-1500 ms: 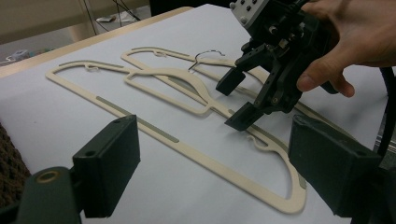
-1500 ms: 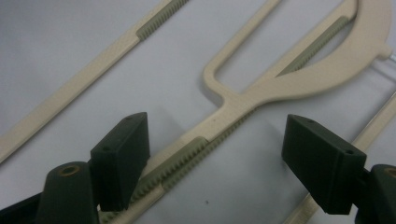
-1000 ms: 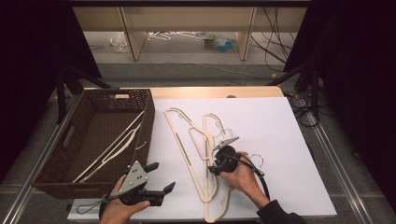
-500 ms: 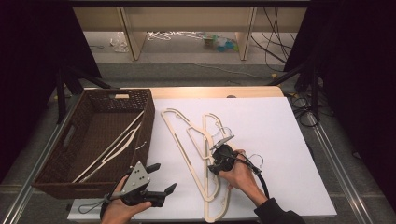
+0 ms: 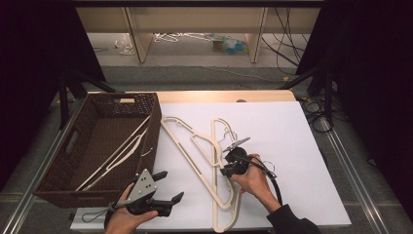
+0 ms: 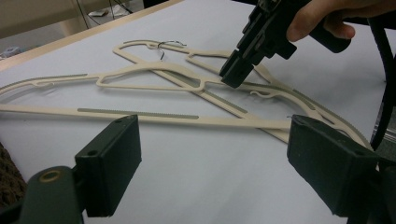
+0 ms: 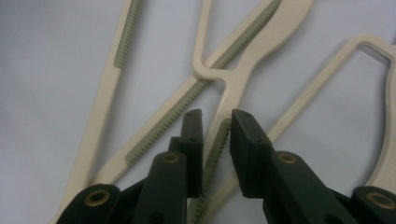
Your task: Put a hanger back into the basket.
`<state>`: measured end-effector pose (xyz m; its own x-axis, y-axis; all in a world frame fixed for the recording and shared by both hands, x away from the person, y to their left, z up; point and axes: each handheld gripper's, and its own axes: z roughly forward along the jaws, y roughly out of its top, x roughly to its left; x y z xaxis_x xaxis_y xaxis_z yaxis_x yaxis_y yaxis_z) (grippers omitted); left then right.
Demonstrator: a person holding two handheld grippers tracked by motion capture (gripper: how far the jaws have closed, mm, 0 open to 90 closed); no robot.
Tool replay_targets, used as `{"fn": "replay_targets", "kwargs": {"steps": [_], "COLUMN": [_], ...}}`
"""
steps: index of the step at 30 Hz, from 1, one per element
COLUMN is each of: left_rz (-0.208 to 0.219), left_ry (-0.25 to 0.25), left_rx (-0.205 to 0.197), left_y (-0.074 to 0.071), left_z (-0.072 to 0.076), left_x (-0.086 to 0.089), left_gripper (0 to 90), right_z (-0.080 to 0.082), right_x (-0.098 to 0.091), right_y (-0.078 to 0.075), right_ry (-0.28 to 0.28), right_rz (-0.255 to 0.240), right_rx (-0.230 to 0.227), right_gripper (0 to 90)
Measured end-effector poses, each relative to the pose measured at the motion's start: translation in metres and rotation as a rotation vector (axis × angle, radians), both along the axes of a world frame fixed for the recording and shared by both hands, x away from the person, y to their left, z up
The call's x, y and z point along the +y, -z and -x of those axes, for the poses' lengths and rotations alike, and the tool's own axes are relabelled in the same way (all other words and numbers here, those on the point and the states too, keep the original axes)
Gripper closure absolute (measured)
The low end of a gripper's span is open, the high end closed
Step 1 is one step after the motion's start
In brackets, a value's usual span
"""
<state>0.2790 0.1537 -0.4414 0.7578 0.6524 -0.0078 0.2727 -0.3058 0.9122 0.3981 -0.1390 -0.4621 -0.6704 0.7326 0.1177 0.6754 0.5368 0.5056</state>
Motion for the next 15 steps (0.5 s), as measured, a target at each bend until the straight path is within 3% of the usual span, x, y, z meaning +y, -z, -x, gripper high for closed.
{"fn": "replay_targets", "kwargs": {"steps": [3,6,7,9,11,13,15], "left_rz": [-0.029,-0.008,-0.019,-0.019,-0.020,-0.013,-0.020], "left_ry": [0.009,0.001,0.006,0.007,0.015,0.011,0.012], "left_rx": [-0.009,-0.004,-0.011,-0.004,-0.017,-0.004,-0.008], "left_y": [0.000,0.000,0.000,0.000,-0.001,0.001,-0.001], "left_z": [0.000,0.001,0.001,0.002,0.000,0.001,0.001], "left_x": [0.001,0.000,0.001,0.001,0.002,0.001,0.001], "left_gripper": [17.6,17.6,17.6,17.5,17.6,17.6,17.6], "right_z": [-0.002,-0.003,-0.004,-0.007,-0.007,-0.006,-0.006], "right_x": [-0.002,-0.008,-0.012,-0.021,-0.026,-0.029,-0.028], "right_y": [0.001,-0.001,-0.003,-0.008,-0.005,-0.004,-0.007], "right_ry": [0.003,0.005,0.005,-0.006,-0.032,-0.032,-0.032], "right_rz": [0.006,0.025,0.029,0.007,0.034,0.046,0.007], "right_rx": [0.009,0.002,-0.002,0.006,0.053,0.036,0.029], "right_gripper": [75.5,76.5,90.0,90.0,86.5,82.7,76.2]}}
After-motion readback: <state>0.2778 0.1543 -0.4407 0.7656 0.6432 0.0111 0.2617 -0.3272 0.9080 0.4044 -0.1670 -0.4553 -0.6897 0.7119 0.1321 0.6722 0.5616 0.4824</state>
